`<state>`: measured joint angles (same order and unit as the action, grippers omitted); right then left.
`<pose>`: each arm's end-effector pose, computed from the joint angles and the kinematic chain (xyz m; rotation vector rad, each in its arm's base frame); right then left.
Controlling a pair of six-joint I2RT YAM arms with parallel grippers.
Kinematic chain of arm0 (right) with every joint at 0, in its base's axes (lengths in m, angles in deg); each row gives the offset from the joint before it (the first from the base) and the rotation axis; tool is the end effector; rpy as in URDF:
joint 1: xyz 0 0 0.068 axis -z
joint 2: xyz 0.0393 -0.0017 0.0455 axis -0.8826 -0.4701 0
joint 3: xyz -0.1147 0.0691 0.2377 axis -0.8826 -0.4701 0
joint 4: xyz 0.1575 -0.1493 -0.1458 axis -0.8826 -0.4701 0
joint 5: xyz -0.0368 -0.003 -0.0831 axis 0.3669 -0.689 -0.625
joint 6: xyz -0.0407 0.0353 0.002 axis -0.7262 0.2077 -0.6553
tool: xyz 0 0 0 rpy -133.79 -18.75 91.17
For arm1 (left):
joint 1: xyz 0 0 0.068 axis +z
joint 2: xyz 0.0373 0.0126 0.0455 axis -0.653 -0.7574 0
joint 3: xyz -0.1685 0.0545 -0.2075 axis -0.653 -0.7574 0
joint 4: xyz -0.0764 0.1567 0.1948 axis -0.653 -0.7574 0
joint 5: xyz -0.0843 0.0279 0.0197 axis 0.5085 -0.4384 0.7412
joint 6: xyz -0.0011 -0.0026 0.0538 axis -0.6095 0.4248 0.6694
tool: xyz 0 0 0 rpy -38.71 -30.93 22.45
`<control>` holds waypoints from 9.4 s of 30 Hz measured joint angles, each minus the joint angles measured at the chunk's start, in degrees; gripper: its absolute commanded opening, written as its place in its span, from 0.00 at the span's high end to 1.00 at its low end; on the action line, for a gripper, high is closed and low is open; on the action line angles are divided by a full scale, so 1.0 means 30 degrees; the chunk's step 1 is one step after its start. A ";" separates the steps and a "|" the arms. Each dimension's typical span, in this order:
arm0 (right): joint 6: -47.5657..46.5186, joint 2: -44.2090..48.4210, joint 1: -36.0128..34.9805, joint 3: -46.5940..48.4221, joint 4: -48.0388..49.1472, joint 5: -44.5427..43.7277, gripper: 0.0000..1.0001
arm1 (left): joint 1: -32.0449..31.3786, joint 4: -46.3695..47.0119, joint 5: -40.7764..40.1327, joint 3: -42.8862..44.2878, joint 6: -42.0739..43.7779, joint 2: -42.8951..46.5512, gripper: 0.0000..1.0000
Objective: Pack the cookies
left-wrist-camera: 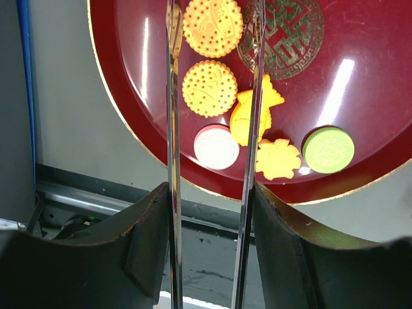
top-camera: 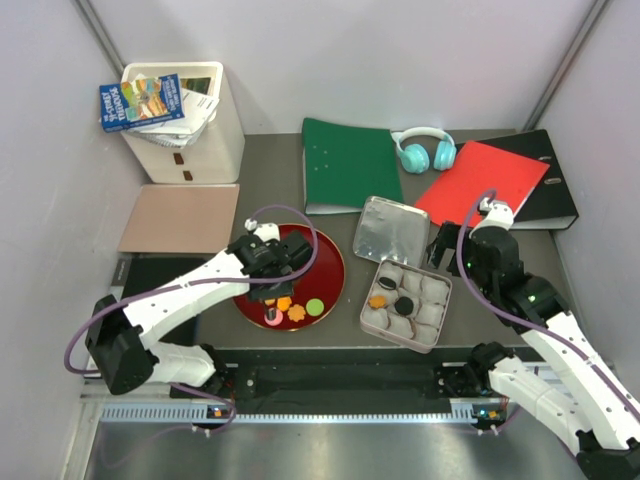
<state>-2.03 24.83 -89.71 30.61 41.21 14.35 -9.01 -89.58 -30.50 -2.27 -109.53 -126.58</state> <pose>0.1327 0.0571 0.3106 0.2060 2.0972 0.2468 0.1542 -0.1580 0.2662 -0.2738 2.6576 0.1805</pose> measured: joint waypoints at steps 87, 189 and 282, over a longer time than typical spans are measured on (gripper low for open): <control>0.0109 -0.0612 -0.0466 -0.0146 0.0160 0.0597 0.01 | -0.0335 0.0510 0.3854 -0.3665 -0.2375 0.5260 0.41; -0.0459 -0.0911 0.0015 0.2637 -0.0685 -0.1865 0.01 | -0.2849 0.3082 0.5187 1.1067 0.7074 -0.5734 0.78; -0.0087 -0.0262 0.0124 0.1836 -0.1071 -0.1107 0.01 | 0.6091 0.1384 -0.2251 0.4131 0.5173 0.2186 0.64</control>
<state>-2.29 24.04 -89.34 36.12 38.00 11.02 9.26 -85.42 -37.25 10.12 -94.01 -120.02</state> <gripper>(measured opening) 0.990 0.353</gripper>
